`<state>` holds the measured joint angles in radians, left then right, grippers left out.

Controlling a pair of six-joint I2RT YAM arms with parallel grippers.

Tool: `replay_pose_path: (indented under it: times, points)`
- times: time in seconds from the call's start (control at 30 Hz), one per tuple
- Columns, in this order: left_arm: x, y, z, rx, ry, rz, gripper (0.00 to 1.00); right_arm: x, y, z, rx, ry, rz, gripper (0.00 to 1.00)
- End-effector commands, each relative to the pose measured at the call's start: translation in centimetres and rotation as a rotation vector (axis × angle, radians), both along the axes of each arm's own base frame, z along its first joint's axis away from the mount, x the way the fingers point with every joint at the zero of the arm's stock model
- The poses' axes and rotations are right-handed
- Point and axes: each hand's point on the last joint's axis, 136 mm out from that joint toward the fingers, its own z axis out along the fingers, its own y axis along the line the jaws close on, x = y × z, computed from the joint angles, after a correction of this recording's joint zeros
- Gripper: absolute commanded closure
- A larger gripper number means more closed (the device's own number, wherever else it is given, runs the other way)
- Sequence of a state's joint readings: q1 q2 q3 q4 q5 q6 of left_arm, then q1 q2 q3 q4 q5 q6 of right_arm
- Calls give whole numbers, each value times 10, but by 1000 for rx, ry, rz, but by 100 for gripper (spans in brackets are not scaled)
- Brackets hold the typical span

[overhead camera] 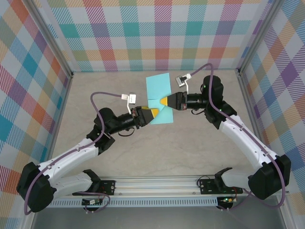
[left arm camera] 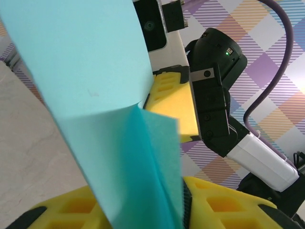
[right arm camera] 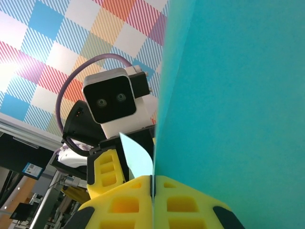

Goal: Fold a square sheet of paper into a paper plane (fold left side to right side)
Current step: Turn over the paper at the center of the table.

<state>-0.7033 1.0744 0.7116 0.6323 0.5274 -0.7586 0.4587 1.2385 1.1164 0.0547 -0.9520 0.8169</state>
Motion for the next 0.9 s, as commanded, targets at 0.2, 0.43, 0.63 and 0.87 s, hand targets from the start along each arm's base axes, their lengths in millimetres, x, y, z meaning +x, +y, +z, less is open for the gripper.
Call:
replay_pose_path:
  times: [0.2, 0.43, 0.63, 0.87]
  points:
    - [0, 3, 0, 4, -31, 34, 90, -10, -5, 7, -18, -14, -7, 77]
    - [4, 5, -38, 232, -26, 120, 99, 1, -38, -21, -268, -98, -229, 45]
    - [15, 22, -102, 669, -6, 313, 100, 22, -134, -61, -710, -200, -687, 8]
    - [24, 48, -160, 1232, 4, 590, 100, 5, -213, -72, -949, -280, -968, 0]
